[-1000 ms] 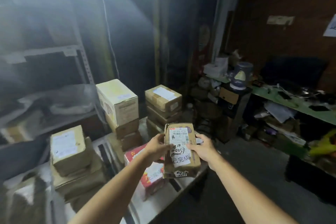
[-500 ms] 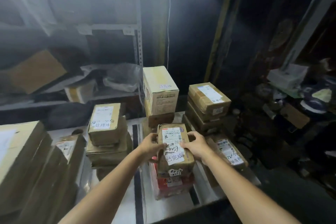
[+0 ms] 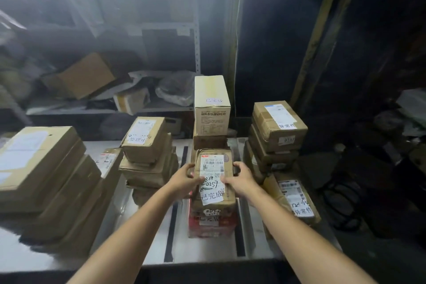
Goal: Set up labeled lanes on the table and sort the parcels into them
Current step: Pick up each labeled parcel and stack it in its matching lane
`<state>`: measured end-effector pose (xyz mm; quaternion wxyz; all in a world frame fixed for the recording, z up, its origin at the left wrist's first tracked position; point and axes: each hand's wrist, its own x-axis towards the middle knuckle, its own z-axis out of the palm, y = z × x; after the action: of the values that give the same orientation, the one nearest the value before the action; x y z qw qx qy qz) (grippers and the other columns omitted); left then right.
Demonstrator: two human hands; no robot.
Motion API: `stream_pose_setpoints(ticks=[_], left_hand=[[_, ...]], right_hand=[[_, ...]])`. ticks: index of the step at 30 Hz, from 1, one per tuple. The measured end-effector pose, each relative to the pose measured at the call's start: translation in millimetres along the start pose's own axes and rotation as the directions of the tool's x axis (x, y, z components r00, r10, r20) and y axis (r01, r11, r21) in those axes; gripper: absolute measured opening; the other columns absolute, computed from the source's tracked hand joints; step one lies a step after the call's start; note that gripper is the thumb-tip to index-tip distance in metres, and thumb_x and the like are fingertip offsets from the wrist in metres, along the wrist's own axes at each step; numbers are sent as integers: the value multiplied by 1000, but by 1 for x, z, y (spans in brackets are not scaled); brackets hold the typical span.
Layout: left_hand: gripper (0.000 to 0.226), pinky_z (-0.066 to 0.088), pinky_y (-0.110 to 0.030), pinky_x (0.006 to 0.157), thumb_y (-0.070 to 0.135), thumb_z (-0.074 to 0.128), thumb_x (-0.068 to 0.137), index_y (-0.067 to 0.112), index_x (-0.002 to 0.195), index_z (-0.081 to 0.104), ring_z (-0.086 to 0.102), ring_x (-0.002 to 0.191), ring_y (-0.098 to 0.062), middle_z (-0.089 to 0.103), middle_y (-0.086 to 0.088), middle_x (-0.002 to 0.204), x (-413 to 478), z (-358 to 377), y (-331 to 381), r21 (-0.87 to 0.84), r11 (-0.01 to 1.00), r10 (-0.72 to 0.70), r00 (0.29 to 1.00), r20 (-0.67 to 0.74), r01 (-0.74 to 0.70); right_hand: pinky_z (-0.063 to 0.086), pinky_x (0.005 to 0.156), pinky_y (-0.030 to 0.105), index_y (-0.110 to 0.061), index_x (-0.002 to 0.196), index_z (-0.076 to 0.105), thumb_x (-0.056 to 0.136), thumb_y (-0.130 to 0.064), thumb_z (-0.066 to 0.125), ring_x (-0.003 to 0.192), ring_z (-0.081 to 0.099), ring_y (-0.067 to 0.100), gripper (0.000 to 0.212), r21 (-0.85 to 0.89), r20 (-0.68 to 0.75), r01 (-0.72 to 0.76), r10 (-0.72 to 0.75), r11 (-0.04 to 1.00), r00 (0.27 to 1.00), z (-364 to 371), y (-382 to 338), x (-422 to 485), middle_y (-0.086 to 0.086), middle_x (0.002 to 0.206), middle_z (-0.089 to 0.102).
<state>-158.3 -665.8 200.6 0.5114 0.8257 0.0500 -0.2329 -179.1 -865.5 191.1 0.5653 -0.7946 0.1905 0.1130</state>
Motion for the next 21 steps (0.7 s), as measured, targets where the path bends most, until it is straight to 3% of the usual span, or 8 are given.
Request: stream_pose_setpoints(ticks=[4,7,9,12,16,21], left_hand=[[61,59,-34,62,25,70,92,18,146,41,70,90,-19,65,-1,107,-2,2,3,29,999,-24,999,-34,25],[57,58,-33,66,28,70,92,17,143,46,69,95,-21,65,-4,116,-8,0,4,91,996,-13,998,-57,18],[59,59,-35,74,33,69,91,17,143,47,68,100,-22,64,-6,122,-17,-9,2,133,991,-1,996,-93,14],[57,55,-36,92,35,67,92,15,143,49,64,110,-23,63,-9,129,-38,-39,-8,229,972,-2,983,-186,45],[47,48,-27,83,34,63,94,16,137,55,63,108,-22,64,-7,128,-84,-96,-39,296,940,-69,941,-330,173],[57,46,-31,102,41,61,93,19,144,49,57,124,-23,59,-5,138,-166,-169,-111,247,902,-193,843,-502,354]], right_hand=[[57,94,43,-17,144,38,88,-12,74,108,66,21,67,-28,14,4,-4,1000,1000,-2,-2,0,7,131,62],[57,91,41,-19,135,46,88,-18,73,105,66,21,54,-146,-13,34,-36,989,999,-3,-12,4,5,128,63],[57,91,42,-22,128,51,87,-21,71,108,63,22,45,-266,-71,69,-91,961,993,0,-22,7,6,128,59],[49,99,40,-21,133,51,91,-25,65,122,50,27,44,-452,-103,178,-250,874,963,15,-45,3,8,134,49],[43,100,40,-19,135,52,94,-34,56,124,43,31,43,-614,123,406,-427,676,896,65,-81,-14,8,136,50],[49,97,41,-20,130,56,91,-42,57,118,55,29,45,-610,514,630,-366,480,776,173,-111,-61,7,130,61]])
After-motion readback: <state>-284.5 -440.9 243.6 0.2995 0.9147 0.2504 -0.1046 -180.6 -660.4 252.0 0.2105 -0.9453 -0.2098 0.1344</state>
